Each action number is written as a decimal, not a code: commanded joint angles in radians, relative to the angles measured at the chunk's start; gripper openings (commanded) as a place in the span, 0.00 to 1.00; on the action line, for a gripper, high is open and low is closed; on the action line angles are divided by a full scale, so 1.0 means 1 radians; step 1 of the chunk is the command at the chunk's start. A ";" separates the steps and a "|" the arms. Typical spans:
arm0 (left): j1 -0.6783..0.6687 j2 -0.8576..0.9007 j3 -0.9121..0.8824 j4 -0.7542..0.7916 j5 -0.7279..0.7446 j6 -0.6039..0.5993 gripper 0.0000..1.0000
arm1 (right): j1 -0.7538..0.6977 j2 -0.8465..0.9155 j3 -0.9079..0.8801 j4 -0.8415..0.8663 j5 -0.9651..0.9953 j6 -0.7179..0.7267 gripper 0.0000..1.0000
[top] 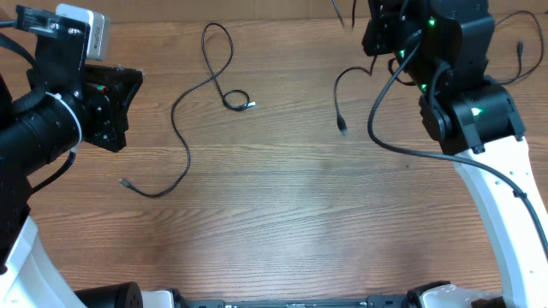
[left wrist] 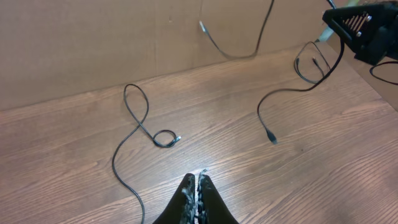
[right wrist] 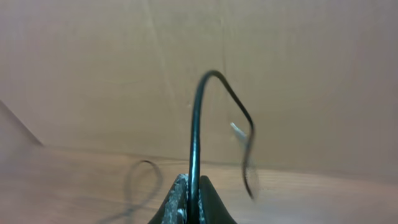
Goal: Untangle cables
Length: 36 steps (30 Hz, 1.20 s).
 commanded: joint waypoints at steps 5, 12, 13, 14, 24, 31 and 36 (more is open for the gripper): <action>0.003 0.002 -0.003 0.002 -0.002 0.021 0.04 | -0.097 0.046 0.000 0.019 -0.038 -0.283 0.04; 0.003 0.002 -0.003 0.002 -0.002 0.019 0.04 | -0.284 0.046 0.044 0.117 -0.103 -0.284 0.04; 0.003 0.002 -0.003 0.002 -0.002 0.019 0.04 | -0.322 0.046 0.062 0.118 -0.135 -0.283 0.04; 0.003 0.002 -0.003 0.002 -0.002 0.019 0.04 | -0.364 0.046 0.079 0.118 -0.171 -0.283 0.04; 0.003 0.002 -0.003 0.002 -0.002 0.019 0.04 | -0.706 0.159 0.105 0.128 -0.301 -0.272 0.04; 0.003 0.002 -0.003 0.002 -0.002 -0.001 0.04 | -0.859 0.280 0.105 0.114 -0.303 -0.272 0.04; 0.003 0.002 -0.003 0.002 -0.002 -0.011 0.04 | -0.943 0.311 0.105 0.090 -0.304 -0.249 0.04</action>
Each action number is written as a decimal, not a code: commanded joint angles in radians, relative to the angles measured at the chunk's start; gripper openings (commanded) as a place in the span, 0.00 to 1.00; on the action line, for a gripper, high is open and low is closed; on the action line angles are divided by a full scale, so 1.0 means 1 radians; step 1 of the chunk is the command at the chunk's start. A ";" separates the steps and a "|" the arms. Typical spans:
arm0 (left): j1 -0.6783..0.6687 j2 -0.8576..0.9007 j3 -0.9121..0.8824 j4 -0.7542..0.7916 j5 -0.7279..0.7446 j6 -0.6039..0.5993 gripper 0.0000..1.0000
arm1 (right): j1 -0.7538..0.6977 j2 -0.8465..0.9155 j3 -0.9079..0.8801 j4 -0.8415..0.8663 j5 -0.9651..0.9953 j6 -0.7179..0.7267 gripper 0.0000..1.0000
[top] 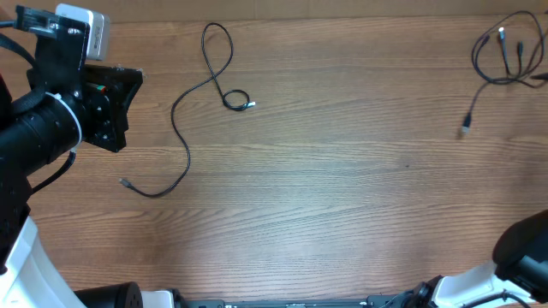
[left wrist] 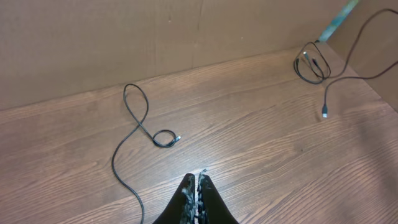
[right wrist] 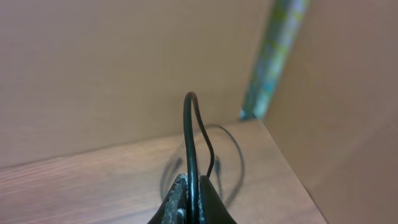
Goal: Untangle cables
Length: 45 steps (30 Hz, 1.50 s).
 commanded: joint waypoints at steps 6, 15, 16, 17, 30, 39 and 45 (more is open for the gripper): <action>0.003 0.002 -0.003 0.002 -0.002 -0.007 0.04 | -0.142 -0.044 0.076 -0.047 -0.029 0.019 0.04; 0.003 0.002 -0.003 0.002 -0.002 -0.008 0.04 | -0.127 -0.090 0.328 -0.156 -0.302 0.137 0.04; 0.003 0.002 -0.003 0.002 -0.002 -0.007 0.04 | -0.116 -0.091 0.344 -0.159 -0.306 0.153 0.04; 0.003 0.002 -0.003 0.002 -0.002 -0.007 0.04 | -0.108 -0.093 0.356 -0.164 -0.311 0.154 0.04; 0.003 0.002 -0.003 0.002 -0.003 -0.006 0.04 | -0.030 -0.135 0.390 -0.294 -0.311 0.151 0.04; 0.003 0.002 -0.003 0.002 -0.002 -0.007 0.04 | -0.035 -0.113 0.387 -0.331 -0.059 0.008 0.04; 0.003 0.002 -0.003 0.002 -0.002 -0.007 0.04 | -0.046 -0.016 0.387 -0.335 -0.040 -0.019 0.04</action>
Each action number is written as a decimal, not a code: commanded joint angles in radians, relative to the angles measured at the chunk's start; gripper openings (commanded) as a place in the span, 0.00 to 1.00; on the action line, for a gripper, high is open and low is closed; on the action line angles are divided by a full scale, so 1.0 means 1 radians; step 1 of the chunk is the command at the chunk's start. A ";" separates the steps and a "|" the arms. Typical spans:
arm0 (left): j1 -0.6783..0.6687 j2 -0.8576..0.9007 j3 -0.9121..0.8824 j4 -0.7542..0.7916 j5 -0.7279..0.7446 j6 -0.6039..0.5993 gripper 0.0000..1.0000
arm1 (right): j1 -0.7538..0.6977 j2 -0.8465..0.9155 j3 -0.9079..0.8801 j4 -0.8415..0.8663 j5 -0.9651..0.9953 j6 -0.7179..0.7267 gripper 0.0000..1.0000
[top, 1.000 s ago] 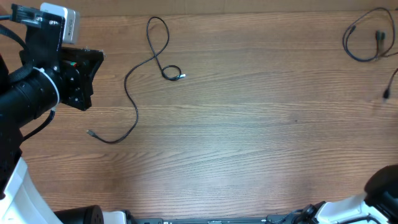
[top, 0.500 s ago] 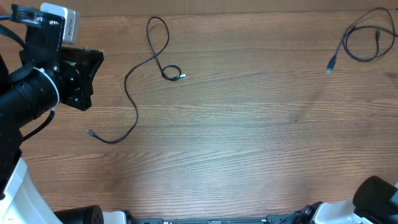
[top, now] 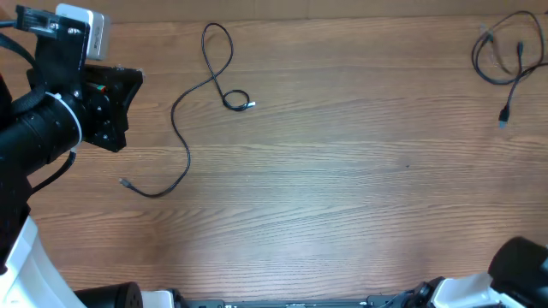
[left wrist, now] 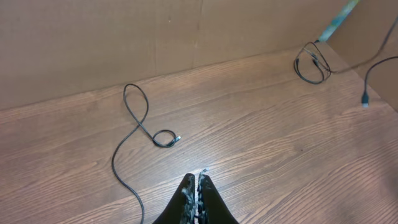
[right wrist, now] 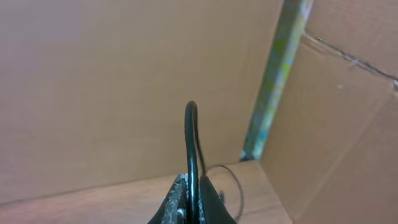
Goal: Untangle cables
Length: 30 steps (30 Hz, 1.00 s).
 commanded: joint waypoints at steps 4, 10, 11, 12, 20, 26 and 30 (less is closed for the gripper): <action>0.003 0.002 -0.003 0.002 -0.003 -0.006 0.04 | -0.014 0.092 0.013 -0.002 0.048 -0.032 0.04; 0.003 0.003 -0.003 0.002 -0.006 -0.002 0.04 | -0.017 0.068 0.014 0.005 0.048 -0.032 0.04; 0.003 0.003 -0.003 0.002 -0.006 -0.002 0.04 | -0.018 0.067 0.014 0.002 0.048 -0.032 0.04; 0.003 0.003 -0.003 0.002 -0.006 -0.002 0.04 | -0.018 0.067 0.014 -0.004 0.048 -0.032 0.04; 0.003 0.008 -0.003 0.002 -0.005 -0.003 0.04 | -0.018 0.066 0.014 -0.066 -0.020 -0.021 0.04; 0.003 0.008 -0.003 0.002 -0.002 -0.003 0.04 | -0.030 0.073 0.013 -0.058 0.041 -0.022 0.04; 0.003 0.009 -0.003 0.002 -0.002 -0.003 0.04 | -0.059 0.113 0.008 -0.018 0.105 -0.048 0.04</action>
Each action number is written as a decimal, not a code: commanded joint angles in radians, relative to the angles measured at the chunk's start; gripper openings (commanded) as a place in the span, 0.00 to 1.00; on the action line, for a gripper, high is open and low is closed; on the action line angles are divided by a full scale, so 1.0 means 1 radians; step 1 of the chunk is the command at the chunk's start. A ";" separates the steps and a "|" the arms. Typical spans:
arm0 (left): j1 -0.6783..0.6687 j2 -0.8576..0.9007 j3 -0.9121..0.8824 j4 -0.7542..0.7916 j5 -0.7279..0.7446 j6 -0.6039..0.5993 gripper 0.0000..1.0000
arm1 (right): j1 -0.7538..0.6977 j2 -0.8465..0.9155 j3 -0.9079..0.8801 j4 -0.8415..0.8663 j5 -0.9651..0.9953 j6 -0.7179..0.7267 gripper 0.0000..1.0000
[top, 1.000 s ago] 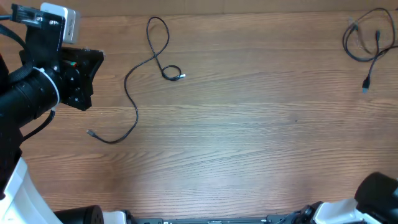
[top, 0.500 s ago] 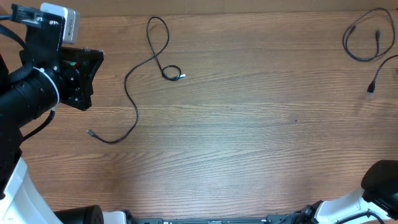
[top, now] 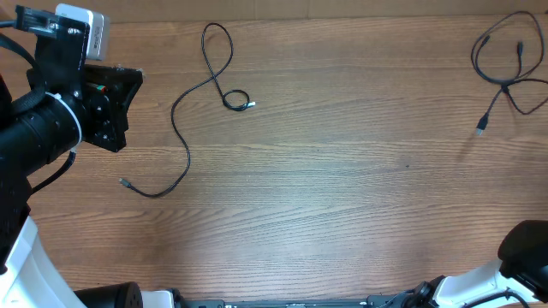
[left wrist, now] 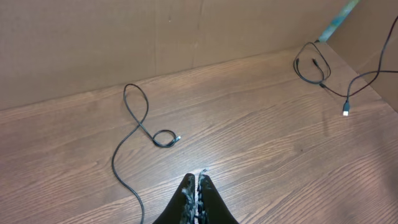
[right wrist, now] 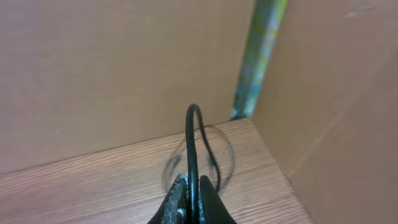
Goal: Untangle cables
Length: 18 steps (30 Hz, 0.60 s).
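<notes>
One black cable (top: 193,103) lies spread out on the wooden table at the back left, with a small coil and plug (left wrist: 165,138) in the left wrist view. A second black cable (top: 499,64) hangs looped at the far right, its plug end (left wrist: 345,112) dangling. My right gripper (right wrist: 192,182) is shut on this second cable (right wrist: 191,137), which arches up from between the fingers. My left gripper (left wrist: 196,180) is shut with nothing in it, held above the table's left middle. The right gripper itself is out of the overhead view.
Cardboard walls (left wrist: 155,37) close the back and the right side (right wrist: 336,93) of the table. A green taped seam (right wrist: 258,50) marks the back right corner. The left arm (top: 60,103) stands over the table's left edge.
The right-hand cable has shifted: its dangling plug end was further right and is now lower and to the left. The right wrist view looks lower toward the corner. The left arm is unchanged.
My right gripper held the second cable up over the table's back right middle. Then arm and cable stood at the far right corner, away from the first cable. The cable has kept swinging there, still gripped. The left cable and left arm have stayed put.
</notes>
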 commanded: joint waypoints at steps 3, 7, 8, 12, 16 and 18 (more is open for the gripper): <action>0.003 0.009 -0.003 0.002 -0.001 -0.007 0.04 | -0.052 0.052 0.004 0.067 0.063 -0.024 0.04; 0.003 0.009 -0.003 0.002 -0.002 -0.008 0.04 | -0.086 0.134 0.003 0.116 0.069 -0.024 0.04; 0.003 0.009 -0.003 0.002 -0.002 -0.009 0.04 | -0.093 0.155 0.003 0.124 0.078 -0.024 0.04; 0.003 0.009 -0.003 0.002 -0.001 -0.015 0.04 | -0.128 0.276 0.003 0.137 0.133 -0.023 0.04; 0.003 0.009 -0.003 0.002 0.008 -0.015 0.04 | -0.148 0.374 0.003 0.124 0.134 -0.013 0.04; 0.003 0.009 -0.003 0.002 0.038 -0.015 0.04 | -0.157 0.441 0.003 0.105 0.137 -0.005 0.04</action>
